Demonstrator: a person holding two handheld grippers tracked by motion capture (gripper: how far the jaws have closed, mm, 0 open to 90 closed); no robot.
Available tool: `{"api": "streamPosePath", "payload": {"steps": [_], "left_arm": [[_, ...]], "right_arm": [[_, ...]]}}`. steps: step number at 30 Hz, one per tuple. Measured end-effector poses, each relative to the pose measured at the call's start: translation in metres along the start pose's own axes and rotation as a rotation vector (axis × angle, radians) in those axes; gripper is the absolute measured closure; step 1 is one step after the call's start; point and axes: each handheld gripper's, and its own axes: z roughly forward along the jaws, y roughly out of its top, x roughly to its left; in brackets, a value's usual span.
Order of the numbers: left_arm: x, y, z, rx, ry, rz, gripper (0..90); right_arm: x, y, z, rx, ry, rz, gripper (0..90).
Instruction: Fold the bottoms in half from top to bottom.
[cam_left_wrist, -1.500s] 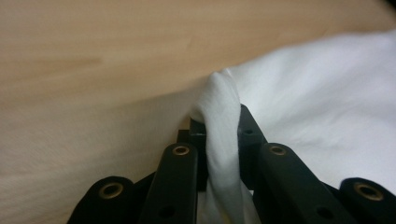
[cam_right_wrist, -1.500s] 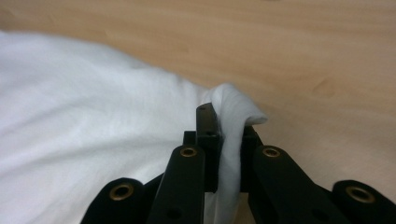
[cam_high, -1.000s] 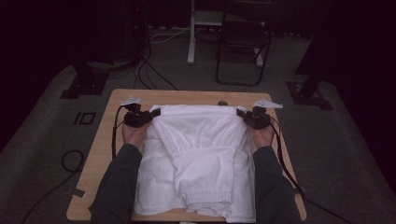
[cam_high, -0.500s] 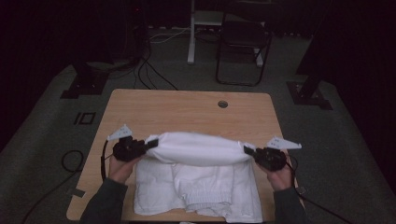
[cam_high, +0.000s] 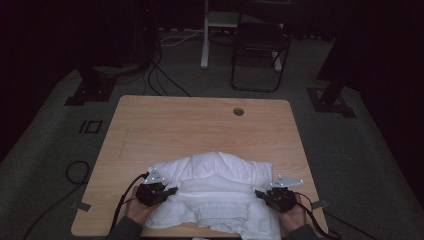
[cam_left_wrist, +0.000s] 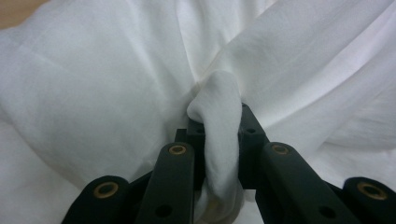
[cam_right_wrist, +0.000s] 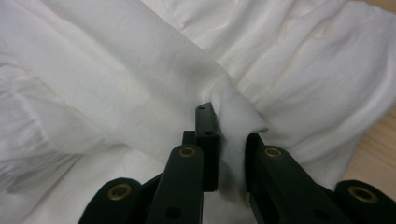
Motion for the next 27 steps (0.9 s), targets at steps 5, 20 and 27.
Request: {"api": "streamPosePath", "payload": {"steps": [5, 20, 27], "left_arm": [[0.012, 0.005, 0.005, -0.029, 0.047, -0.031, 80.5], [0.052, 0.045, 0.034, -0.039, 0.238, -0.046, 80.1], [0.071, 0.061, 0.049, -0.059, 0.254, -0.095, 80.1]], "right_arm": [[-0.006, 0.013, 0.013, -0.005, -0.031, -0.007, 84.9], [-0.039, 0.063, 0.059, -0.028, -0.092, -0.017, 84.9], [-0.050, 0.075, 0.071, -0.047, -0.129, 0.013, 84.9]]}}
